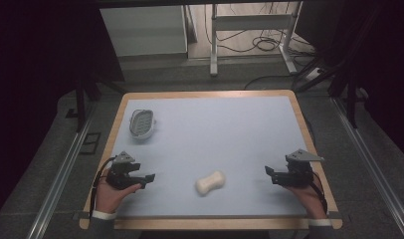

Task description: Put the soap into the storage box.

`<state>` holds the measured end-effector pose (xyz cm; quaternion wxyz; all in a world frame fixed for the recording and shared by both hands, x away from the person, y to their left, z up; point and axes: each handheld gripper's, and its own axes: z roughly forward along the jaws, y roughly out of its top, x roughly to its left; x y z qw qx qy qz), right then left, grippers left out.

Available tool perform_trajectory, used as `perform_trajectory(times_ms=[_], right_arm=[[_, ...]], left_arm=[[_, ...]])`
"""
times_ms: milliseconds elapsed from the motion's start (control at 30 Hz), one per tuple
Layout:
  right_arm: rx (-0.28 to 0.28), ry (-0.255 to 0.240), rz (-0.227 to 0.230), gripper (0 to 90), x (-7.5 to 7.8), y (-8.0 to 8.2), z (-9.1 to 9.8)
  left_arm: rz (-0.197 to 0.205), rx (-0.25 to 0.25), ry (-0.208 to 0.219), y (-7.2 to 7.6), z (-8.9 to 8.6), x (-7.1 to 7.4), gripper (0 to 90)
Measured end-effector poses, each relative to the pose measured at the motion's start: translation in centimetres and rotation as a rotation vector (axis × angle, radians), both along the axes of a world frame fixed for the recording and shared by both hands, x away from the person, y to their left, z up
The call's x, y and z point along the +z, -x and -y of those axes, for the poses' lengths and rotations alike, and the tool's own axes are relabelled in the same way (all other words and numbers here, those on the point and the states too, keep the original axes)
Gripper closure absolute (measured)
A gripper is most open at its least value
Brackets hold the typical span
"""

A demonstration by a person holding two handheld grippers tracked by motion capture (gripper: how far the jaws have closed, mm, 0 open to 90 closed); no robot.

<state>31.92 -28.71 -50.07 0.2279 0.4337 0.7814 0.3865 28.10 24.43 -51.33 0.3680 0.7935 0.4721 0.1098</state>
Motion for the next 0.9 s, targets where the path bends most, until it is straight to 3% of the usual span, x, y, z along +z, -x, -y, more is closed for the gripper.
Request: perform_trajectory(times_ms=[200, 567, 900], right_arm=[[-0.028, -0.030, 0.002, 10.6, 0.20, -0.15, 0.68], [-0.002, -0.016, -0.010, 10.7, -0.17, 0.15, 0.15], [-0.026, -0.035, -0.021, 10.7, -0.25, 0.32, 1.06]], left_arm=[[0.011, 0.000, 0.000, 0.31, -0.19, 0.23, 23.0], [0.023, -0.012, -0.005, 0.32, 0.15, 0.61, 23.0], [0.022, -0.009, -0.021, 0.39, 0.59, 0.83, 23.1]])
